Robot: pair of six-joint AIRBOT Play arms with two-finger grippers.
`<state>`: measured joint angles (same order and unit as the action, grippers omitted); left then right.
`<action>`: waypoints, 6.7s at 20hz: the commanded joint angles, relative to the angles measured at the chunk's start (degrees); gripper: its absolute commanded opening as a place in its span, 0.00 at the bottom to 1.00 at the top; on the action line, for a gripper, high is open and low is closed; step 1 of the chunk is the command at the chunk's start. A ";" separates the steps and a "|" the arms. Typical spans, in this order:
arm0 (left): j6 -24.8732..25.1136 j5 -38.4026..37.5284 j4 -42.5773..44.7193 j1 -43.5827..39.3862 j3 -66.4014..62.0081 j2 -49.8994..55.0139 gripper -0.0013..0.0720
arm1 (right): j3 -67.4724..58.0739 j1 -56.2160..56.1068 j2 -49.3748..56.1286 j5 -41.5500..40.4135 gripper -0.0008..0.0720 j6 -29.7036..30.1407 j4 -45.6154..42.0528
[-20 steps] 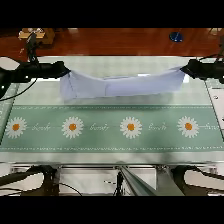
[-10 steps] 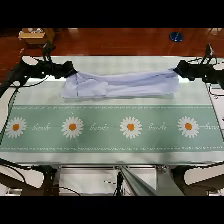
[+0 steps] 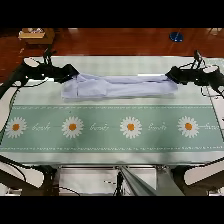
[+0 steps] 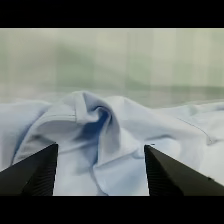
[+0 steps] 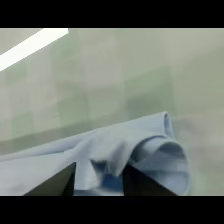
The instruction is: Fold the shirts.
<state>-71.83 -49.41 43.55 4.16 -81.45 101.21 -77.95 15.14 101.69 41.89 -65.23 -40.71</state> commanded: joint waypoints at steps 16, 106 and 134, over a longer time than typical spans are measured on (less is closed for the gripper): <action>3.67 -9.75 4.85 8.66 -1.05 -14.80 0.83 | -0.96 4.90 3.37 18.12 0.67 -17.77 -7.32; 6.34 -28.24 1.09 16.76 2.27 -50.05 0.63 | 31.43 20.46 -31.32 31.61 0.67 -10.54 -7.48; 3.34 -28.50 13.11 16.76 2.60 -43.89 0.52 | 1.20 8.59 -30.53 30.18 0.06 -11.58 -9.79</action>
<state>-68.31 -78.00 51.55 20.95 -78.87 54.87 -69.93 14.57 77.60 64.45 -68.88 -34.50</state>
